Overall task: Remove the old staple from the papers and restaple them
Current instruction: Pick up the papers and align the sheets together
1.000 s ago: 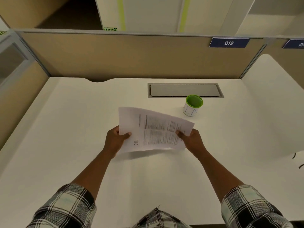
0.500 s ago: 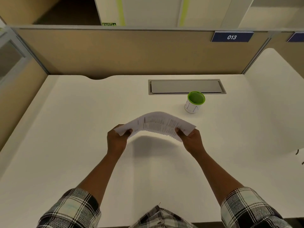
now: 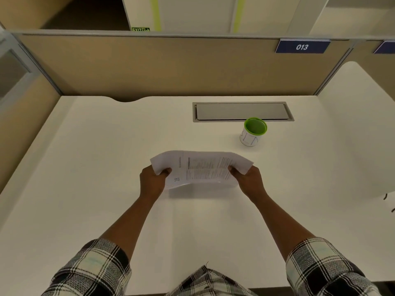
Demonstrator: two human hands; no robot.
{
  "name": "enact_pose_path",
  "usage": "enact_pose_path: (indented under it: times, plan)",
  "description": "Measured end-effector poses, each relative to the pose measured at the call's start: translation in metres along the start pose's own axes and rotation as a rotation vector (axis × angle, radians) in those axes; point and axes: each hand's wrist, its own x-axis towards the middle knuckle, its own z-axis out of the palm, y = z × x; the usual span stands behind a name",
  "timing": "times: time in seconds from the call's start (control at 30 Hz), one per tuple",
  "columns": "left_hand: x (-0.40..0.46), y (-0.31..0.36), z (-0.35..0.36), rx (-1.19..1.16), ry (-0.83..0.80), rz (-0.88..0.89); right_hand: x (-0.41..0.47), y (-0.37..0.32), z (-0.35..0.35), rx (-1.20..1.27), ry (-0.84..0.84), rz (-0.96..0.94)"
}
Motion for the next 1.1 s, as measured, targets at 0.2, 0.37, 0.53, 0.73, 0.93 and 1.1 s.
enact_pose_path:
  times: [0.2,0.37,0.53,0.73,0.93,1.1]
  plan:
    - [0.020,0.026,-0.002,0.224,0.011,0.166,0.013,-0.017,-0.009,-0.140,0.058,0.036]
    - [0.028,0.048,0.002,0.272,-0.022,0.264,0.025,-0.039,-0.003,-0.513,0.126,-0.184]
    - [0.026,0.063,0.004,0.340,-0.136,0.399,0.032,-0.064,0.007,-0.764,-0.055,-0.376]
    - [0.024,0.077,0.008,0.387,-0.222,0.444,0.034,-0.074,0.017,-0.642,-0.298,-0.314]
    - [0.027,0.072,0.007,0.267,-0.053,0.346,0.033,-0.068,0.009,-0.552,-0.191,-0.319]
    - [0.023,0.051,0.010,0.002,-0.107,0.036,0.031,-0.061,-0.004,-0.195,-0.141,-0.150]
